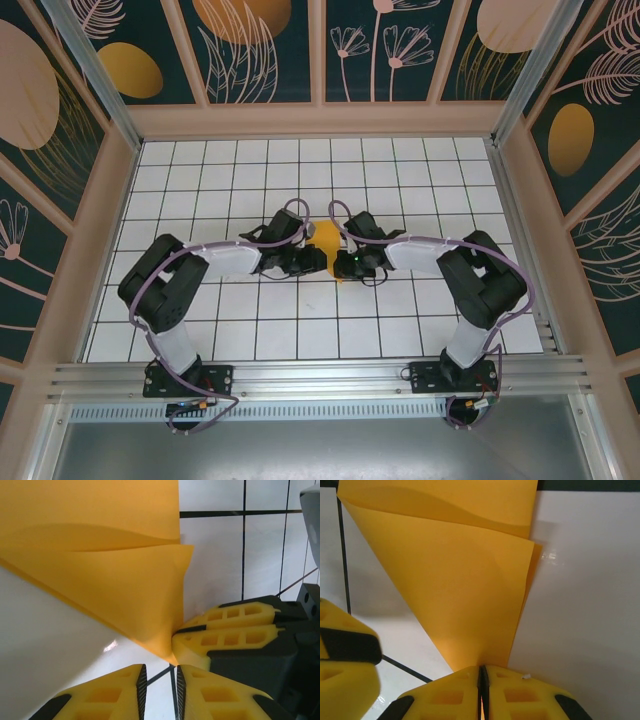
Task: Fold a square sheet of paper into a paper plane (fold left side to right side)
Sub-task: Third fold the triangle at the center of the table.
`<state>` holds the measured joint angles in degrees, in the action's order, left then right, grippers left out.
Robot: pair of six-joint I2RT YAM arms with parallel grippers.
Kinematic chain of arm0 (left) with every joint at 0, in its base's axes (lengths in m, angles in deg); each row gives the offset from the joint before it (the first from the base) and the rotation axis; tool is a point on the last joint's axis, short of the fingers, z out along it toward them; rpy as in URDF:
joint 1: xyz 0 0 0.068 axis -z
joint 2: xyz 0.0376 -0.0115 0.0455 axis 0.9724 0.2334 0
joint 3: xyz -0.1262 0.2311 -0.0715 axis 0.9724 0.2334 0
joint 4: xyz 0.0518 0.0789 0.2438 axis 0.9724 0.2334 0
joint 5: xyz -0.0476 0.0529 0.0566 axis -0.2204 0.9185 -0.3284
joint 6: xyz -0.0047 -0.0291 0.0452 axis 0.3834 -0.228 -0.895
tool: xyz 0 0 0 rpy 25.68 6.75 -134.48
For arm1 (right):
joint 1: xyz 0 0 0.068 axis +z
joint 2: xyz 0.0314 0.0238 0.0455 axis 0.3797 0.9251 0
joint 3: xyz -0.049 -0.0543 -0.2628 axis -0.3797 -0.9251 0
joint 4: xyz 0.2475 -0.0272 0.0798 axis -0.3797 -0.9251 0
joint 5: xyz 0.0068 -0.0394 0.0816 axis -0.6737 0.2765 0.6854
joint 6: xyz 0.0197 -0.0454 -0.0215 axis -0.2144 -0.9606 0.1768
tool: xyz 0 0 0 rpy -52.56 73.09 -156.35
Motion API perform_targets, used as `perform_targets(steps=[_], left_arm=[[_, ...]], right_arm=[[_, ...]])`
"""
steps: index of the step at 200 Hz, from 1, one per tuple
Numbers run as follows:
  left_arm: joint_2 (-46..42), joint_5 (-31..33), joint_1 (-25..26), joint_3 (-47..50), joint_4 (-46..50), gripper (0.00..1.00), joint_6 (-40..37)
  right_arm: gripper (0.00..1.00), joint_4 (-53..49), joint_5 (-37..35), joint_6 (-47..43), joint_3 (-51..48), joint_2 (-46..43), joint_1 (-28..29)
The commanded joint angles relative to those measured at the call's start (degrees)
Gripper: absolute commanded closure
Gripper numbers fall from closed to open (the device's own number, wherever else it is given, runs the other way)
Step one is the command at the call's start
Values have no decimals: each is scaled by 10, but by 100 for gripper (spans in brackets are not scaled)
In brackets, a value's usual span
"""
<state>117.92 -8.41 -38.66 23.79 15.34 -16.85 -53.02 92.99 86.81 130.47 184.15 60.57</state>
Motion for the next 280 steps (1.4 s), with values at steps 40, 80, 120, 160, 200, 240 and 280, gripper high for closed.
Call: perform_targets(steps=[40, 80, 120, 160, 200, 240, 280], left_arm=[[35, -16, 4, 1, -83, 77, 58], [52, -13, 5, -1, -93, 78, 65], [72, 18, 5, 0, -86, 78, 63], [81, 60, 4, -4, -58, 78, 48], [77, 71, -10, -12, -51, 76, 43], [78, 74, -28, -29, -41, 75, 32], [81, 77, -53, -28, -43, 75, 24]], right_arm=[[87, -65, -56, 0, -19, 45, 11], [87, -70, -61, 0, -16, 50, 12], [87, -83, -77, -2, -10, 59, 18], [87, -100, -96, -6, -10, 65, 21], [87, -105, -104, -7, -12, 66, 22], [87, -105, -105, -8, -14, 67, 22], [88, -102, -103, -8, -15, 68, 22]])
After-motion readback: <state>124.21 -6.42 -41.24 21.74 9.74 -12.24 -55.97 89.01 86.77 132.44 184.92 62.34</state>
